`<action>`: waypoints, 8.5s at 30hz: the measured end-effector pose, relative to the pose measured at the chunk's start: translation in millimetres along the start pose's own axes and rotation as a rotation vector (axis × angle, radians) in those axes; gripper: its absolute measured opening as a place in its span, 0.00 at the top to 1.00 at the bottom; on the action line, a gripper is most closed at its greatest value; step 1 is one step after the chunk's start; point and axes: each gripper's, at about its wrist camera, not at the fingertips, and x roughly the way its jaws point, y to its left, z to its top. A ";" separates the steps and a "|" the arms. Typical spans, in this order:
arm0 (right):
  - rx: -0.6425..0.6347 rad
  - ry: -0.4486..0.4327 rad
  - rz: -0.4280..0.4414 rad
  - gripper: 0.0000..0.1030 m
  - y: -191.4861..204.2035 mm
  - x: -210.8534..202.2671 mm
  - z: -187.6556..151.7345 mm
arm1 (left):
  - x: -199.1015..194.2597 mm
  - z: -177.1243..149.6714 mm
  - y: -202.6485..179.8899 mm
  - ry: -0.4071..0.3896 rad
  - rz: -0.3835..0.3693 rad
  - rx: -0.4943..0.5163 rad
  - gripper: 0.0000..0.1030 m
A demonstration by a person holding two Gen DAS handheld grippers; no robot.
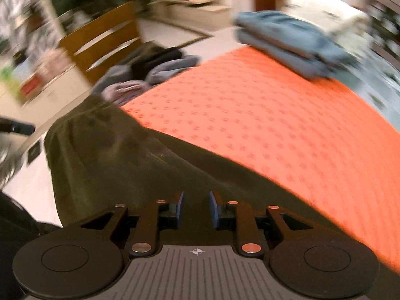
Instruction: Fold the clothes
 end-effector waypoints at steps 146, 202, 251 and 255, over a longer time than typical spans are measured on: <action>0.417 -0.034 -0.440 0.90 -266.8 -139.9 -216.4 | 123.1 -40.7 -246.4 0.085 -0.055 0.093 0.40; 0.342 0.004 -0.392 0.56 -69.9 -125.9 -138.7 | 71.9 -44.7 -3.4 -0.265 0.172 -0.620 0.28; 0.371 -0.177 0.143 0.56 -29.5 -47.8 -32.6 | 115.3 -61.7 -250.3 -0.063 -0.086 0.530 0.49; 0.349 -0.113 0.190 0.56 -25.2 -11.4 -11.0 | 109.3 -54.7 -221.2 -0.046 -0.033 0.446 0.49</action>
